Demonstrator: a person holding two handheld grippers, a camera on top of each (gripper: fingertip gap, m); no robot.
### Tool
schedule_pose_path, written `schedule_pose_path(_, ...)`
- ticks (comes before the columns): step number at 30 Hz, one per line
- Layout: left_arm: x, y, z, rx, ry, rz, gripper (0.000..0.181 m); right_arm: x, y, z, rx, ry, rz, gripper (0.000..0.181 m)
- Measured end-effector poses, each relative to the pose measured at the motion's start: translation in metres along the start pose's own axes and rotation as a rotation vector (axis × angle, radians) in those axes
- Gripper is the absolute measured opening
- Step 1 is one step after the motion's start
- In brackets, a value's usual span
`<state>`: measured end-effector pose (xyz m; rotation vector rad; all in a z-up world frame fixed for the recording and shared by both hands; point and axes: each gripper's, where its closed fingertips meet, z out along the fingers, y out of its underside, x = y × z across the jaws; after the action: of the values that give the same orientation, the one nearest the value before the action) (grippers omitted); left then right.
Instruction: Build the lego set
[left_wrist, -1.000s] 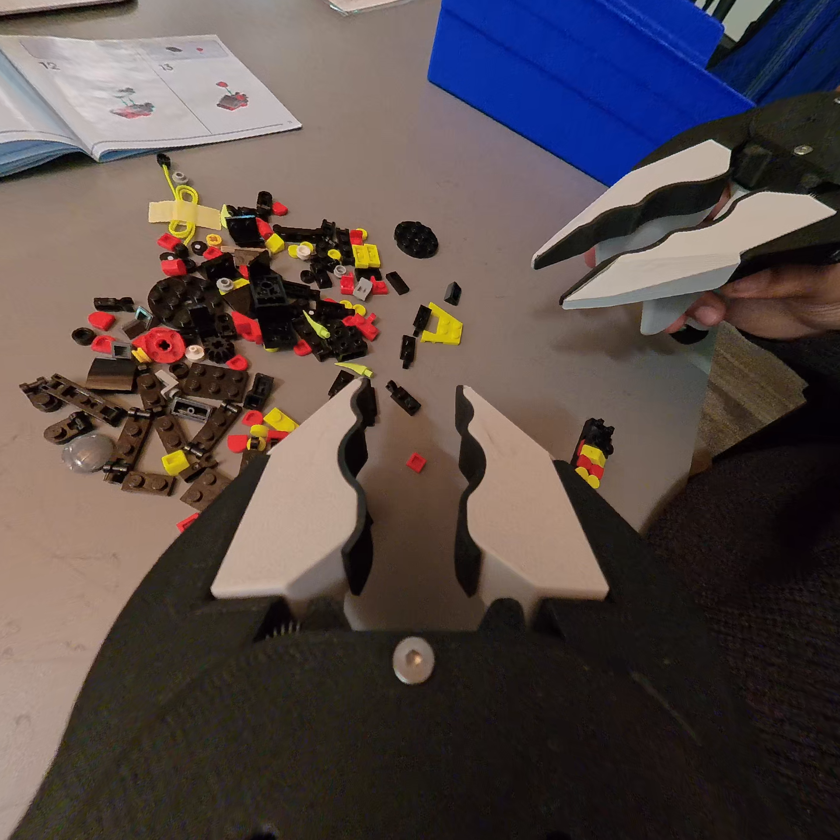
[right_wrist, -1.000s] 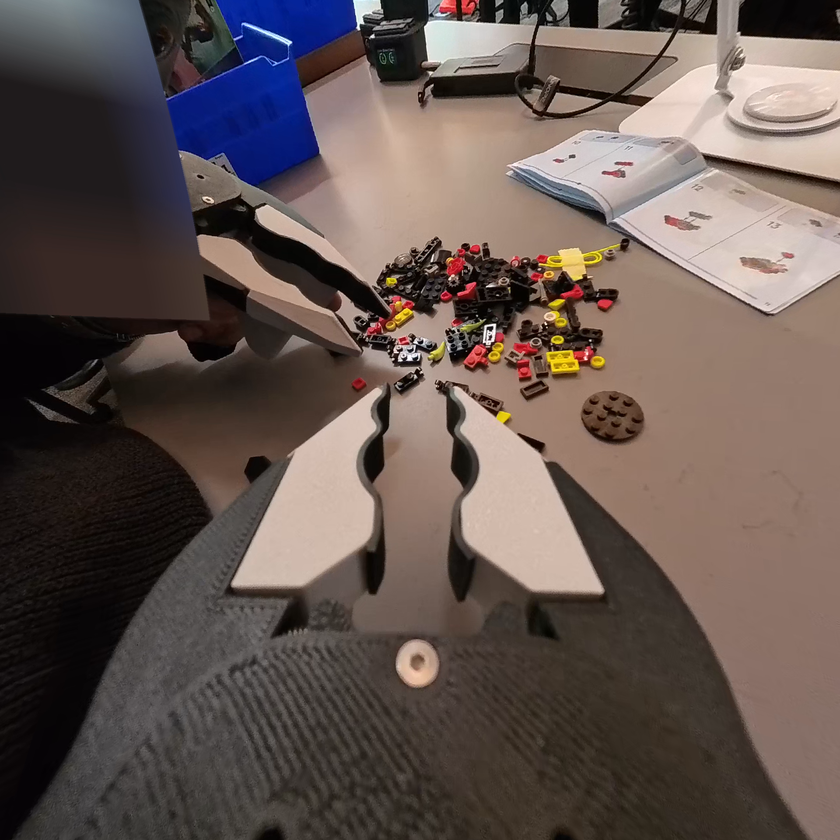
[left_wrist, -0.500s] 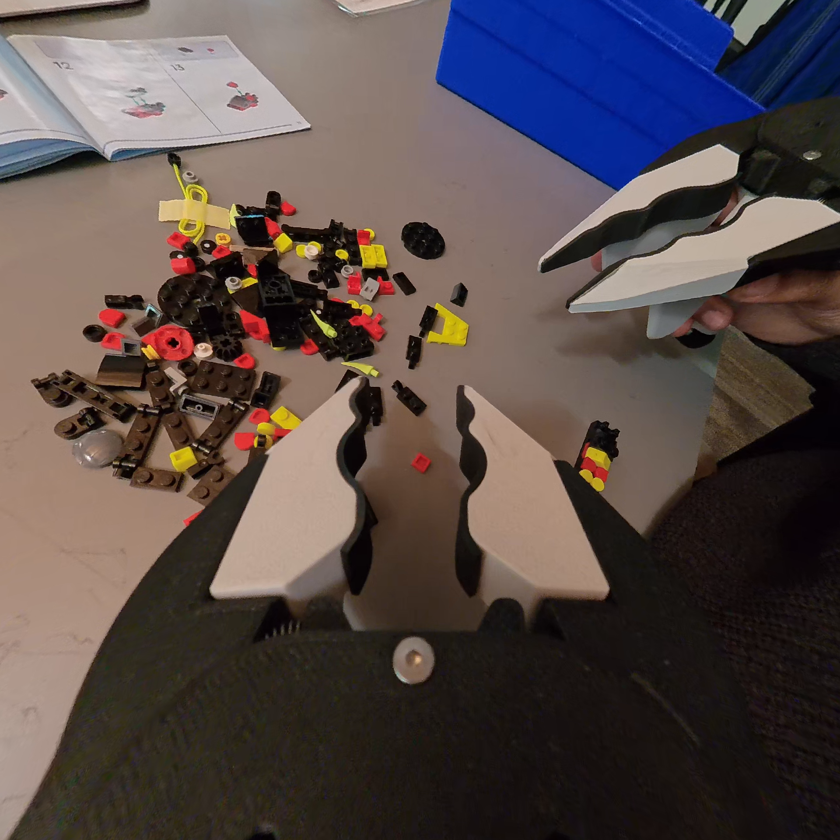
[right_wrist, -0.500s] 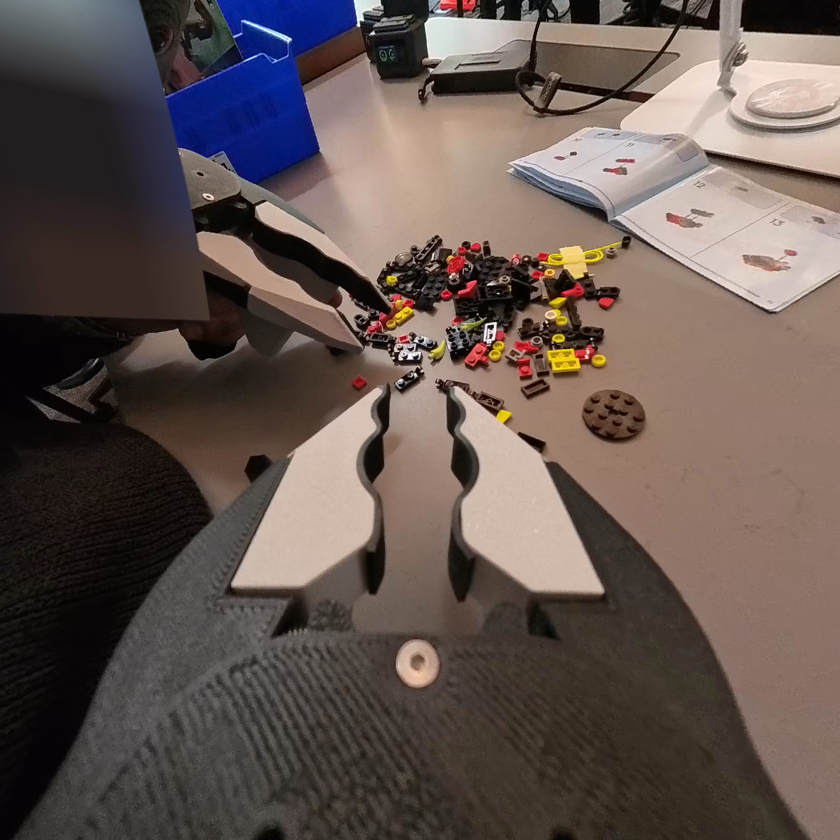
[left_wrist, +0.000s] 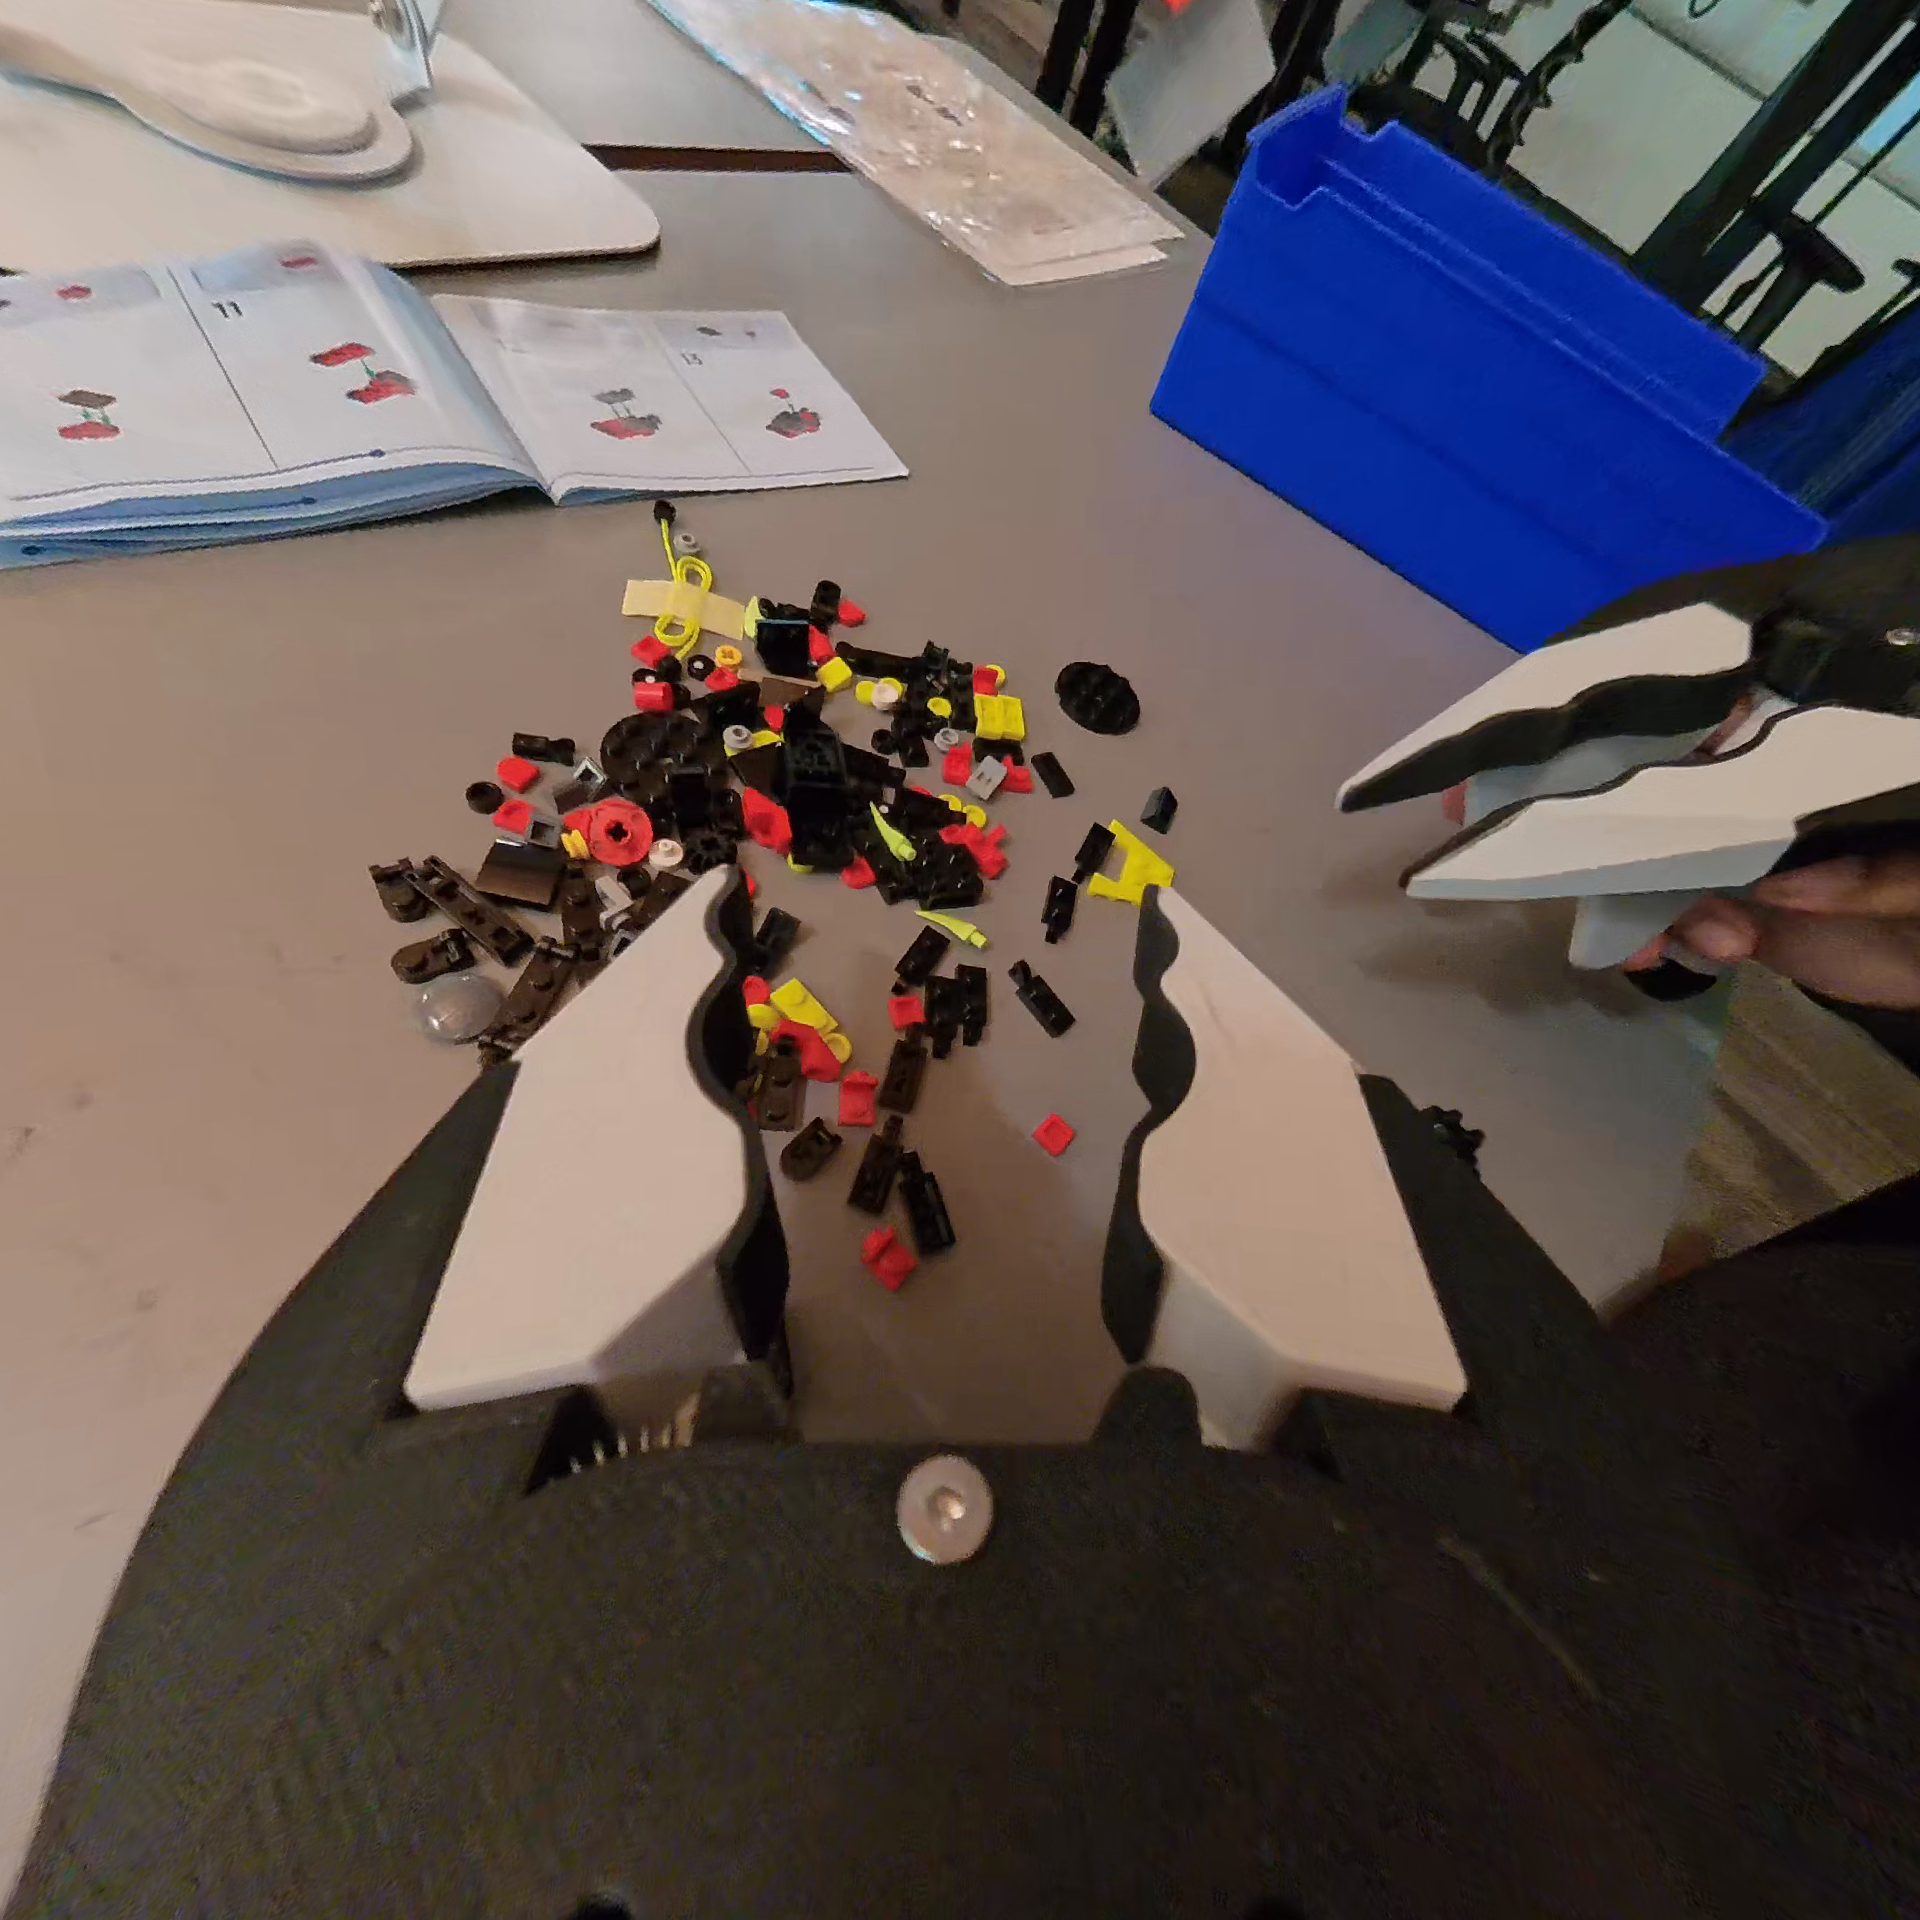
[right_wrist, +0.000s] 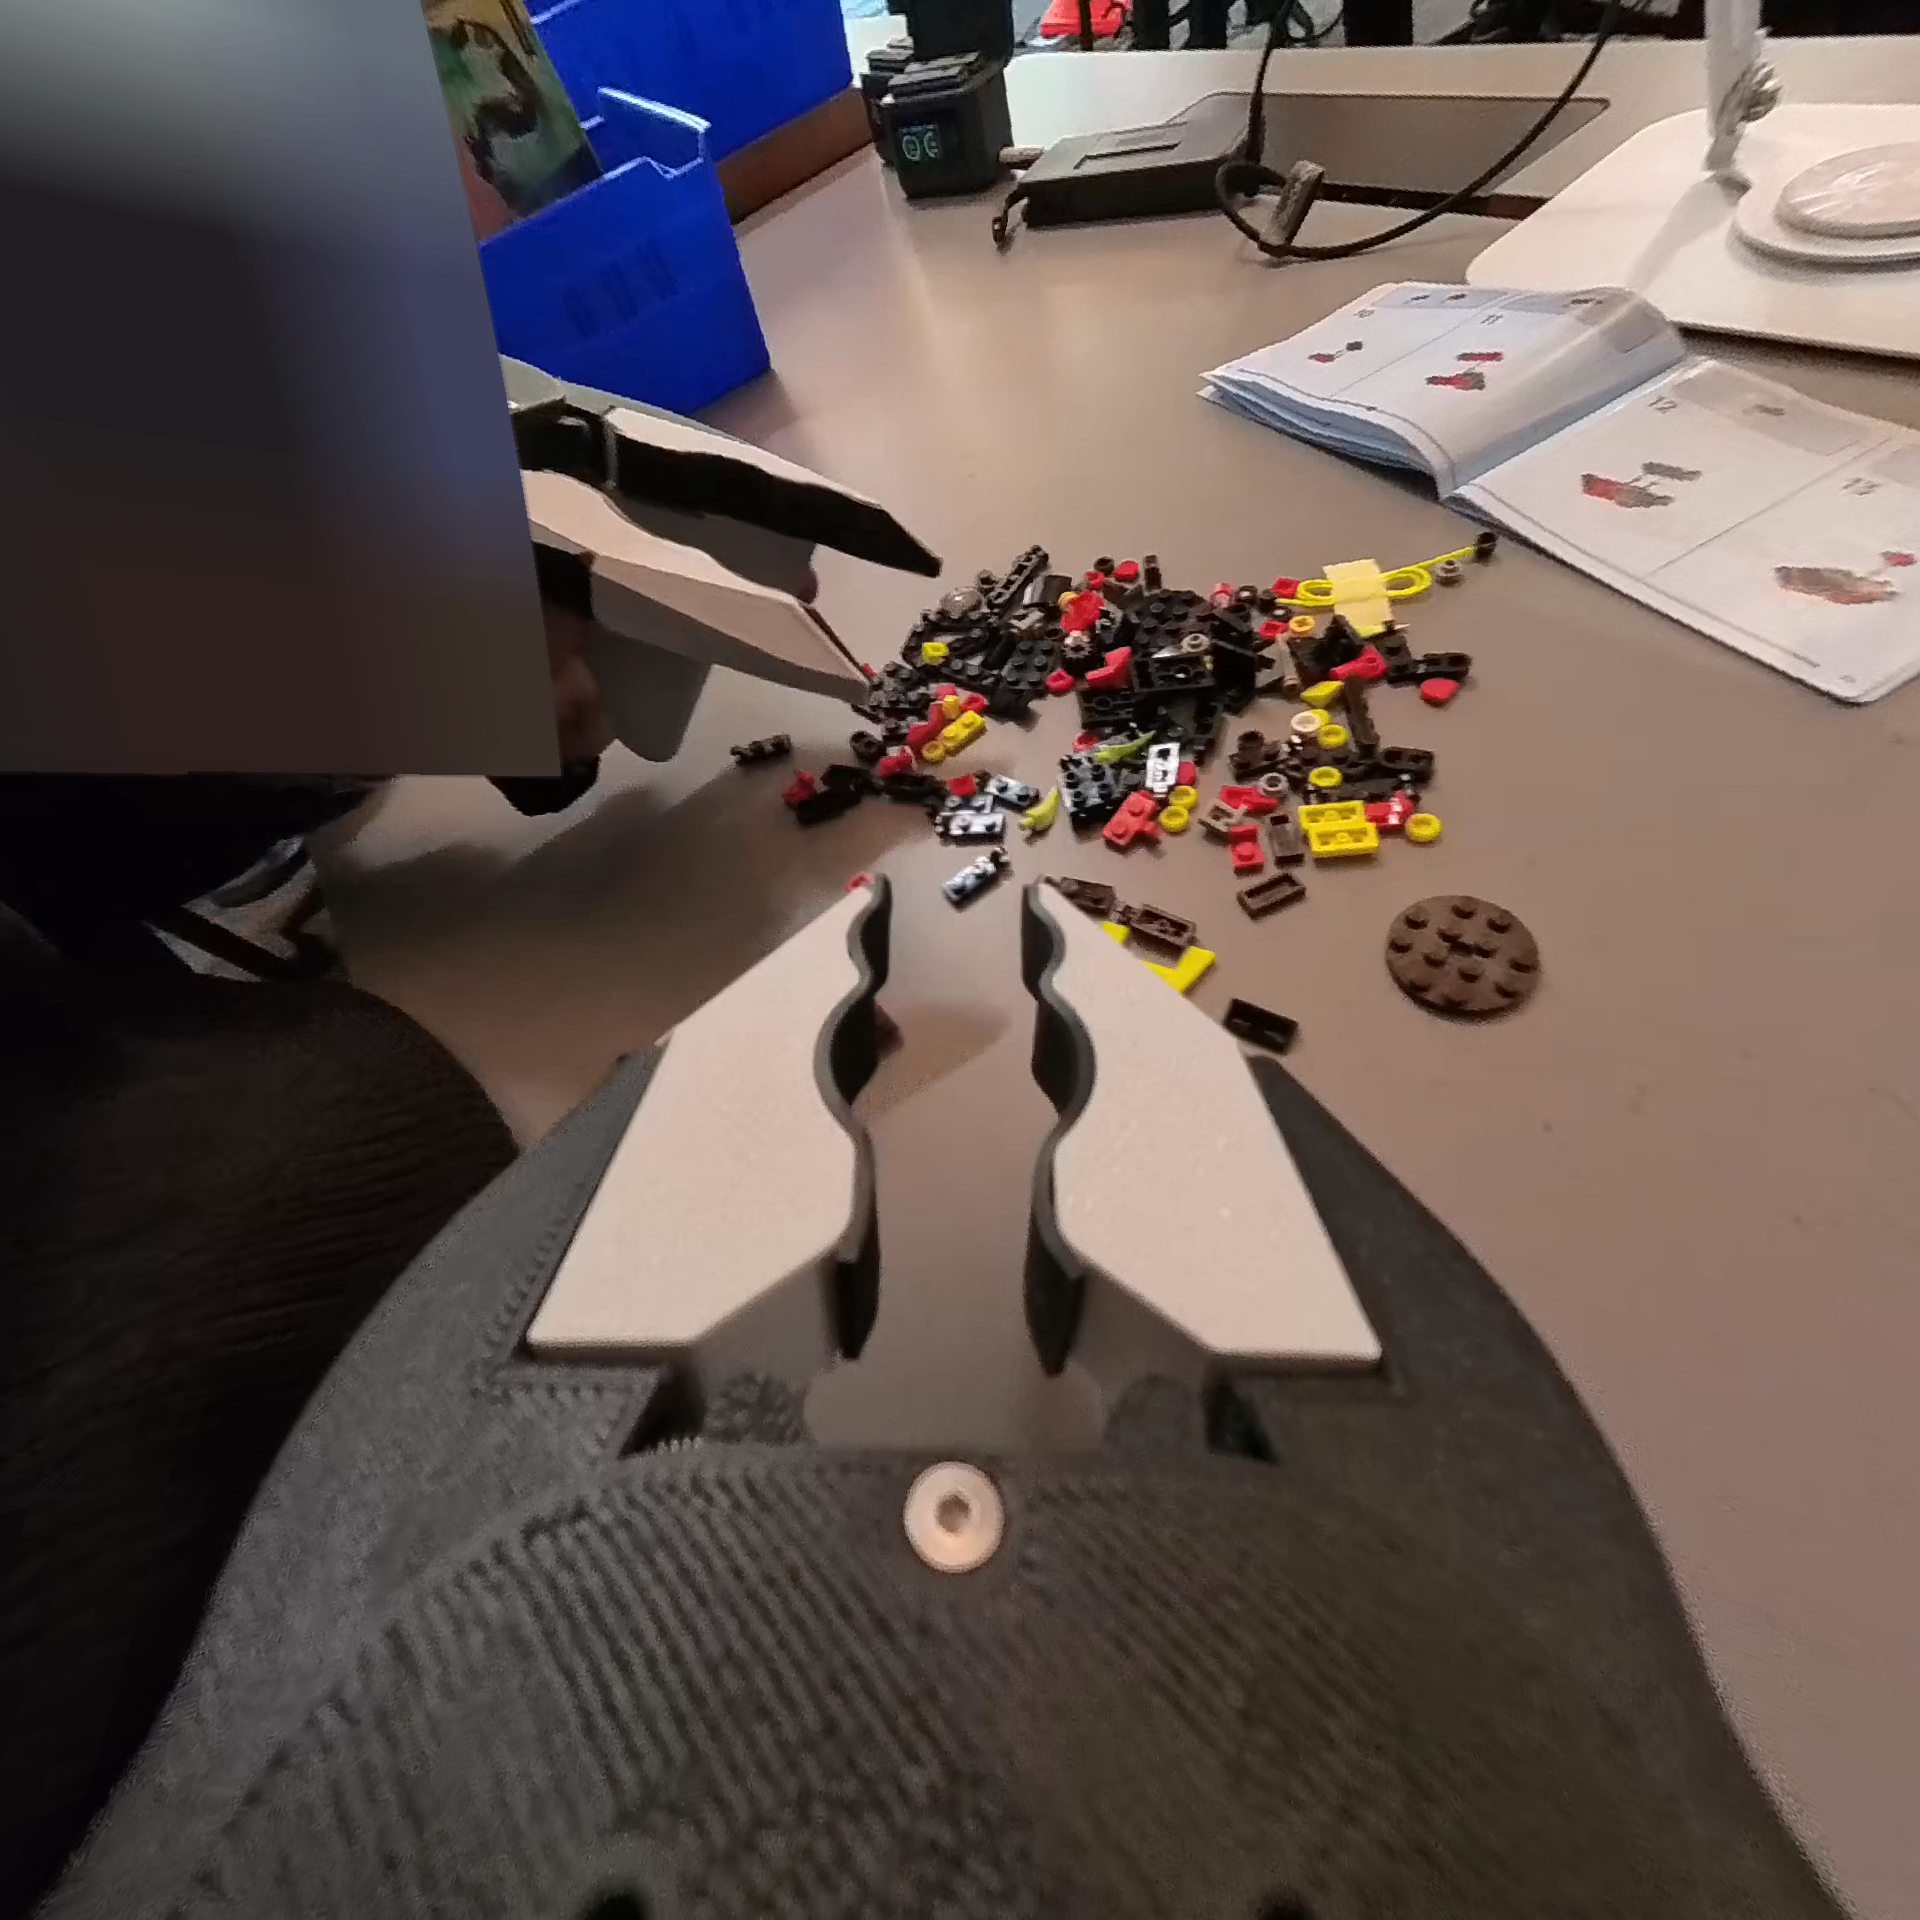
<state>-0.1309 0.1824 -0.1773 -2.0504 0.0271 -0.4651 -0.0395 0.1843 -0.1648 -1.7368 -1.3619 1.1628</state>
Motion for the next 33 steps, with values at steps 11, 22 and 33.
schedule_pose_path(11, -0.017, -0.012, -0.025, 0.079, -0.027, -0.11, 0.066, 0.014, -0.012, 0.017, -0.051, 0.089, -0.331, 0.016)
schedule_pose_path(22, -0.003, -0.013, -0.008, 0.046, 0.023, -0.035, 0.064, -0.006, -0.003, 0.007, -0.014, -0.001, -0.147, 0.012)
schedule_pose_path(33, -0.017, -0.011, -0.016, 0.047, -0.104, 0.087, 0.052, -0.008, -0.012, 0.026, 0.02, -0.116, -0.066, 0.023)
